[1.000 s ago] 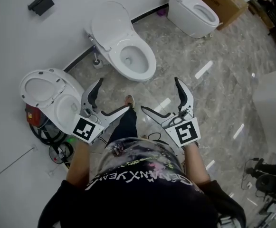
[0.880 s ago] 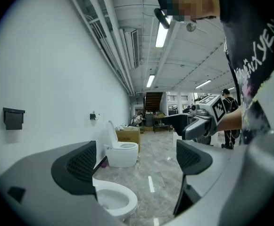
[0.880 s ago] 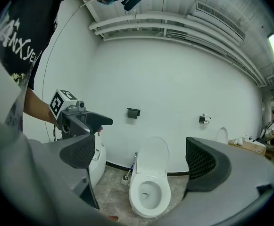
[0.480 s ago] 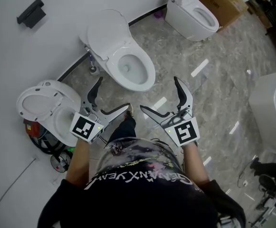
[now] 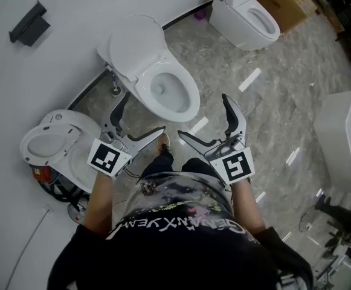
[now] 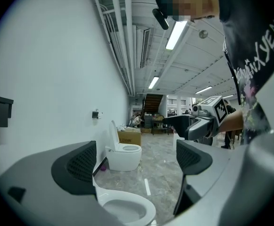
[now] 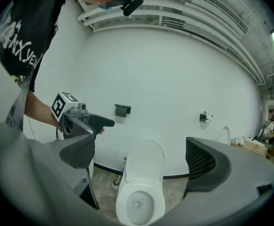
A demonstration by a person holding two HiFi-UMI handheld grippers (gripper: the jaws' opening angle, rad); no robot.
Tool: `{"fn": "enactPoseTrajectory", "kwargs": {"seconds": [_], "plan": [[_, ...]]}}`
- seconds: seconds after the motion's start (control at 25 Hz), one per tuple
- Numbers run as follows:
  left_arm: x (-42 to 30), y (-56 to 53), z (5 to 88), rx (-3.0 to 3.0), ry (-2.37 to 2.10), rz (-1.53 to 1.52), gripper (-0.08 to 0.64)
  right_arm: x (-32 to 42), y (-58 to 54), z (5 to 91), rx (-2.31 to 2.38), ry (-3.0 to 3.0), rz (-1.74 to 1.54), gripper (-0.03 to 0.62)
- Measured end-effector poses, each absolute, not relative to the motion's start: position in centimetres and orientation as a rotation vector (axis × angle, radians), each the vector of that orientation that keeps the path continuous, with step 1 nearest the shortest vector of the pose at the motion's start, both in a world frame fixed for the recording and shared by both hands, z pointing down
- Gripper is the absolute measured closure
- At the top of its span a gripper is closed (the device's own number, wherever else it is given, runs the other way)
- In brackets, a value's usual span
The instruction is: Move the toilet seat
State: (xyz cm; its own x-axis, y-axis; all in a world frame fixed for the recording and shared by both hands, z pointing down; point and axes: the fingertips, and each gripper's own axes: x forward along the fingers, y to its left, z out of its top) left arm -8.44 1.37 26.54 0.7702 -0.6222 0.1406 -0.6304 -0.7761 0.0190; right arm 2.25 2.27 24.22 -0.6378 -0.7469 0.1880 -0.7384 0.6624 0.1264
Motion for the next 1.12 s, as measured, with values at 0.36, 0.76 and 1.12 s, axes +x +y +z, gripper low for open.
{"fn": "enactPoseTrajectory", "kwargs": {"seconds": [0.36, 0.76, 1.12], "plan": [[-9.3, -0.9, 27.1, 2.884, -1.004, 0.16, 0.048, 0.9, -0.4, 24.7, 1.174, -2.641, -0.068, 0.008], [-8.6, -2.7, 27.3, 2.857, -1.058, 0.188, 0.048, 1.5, -2.4, 25.1, 1.128, -2.671, -0.075, 0.008], [-6.2, -4.5, 26.8, 2.852, -1.116, 0.237, 0.048, 3.9, -4.3, 25.3, 1.095, -2.703, -0.049, 0.008]]}}
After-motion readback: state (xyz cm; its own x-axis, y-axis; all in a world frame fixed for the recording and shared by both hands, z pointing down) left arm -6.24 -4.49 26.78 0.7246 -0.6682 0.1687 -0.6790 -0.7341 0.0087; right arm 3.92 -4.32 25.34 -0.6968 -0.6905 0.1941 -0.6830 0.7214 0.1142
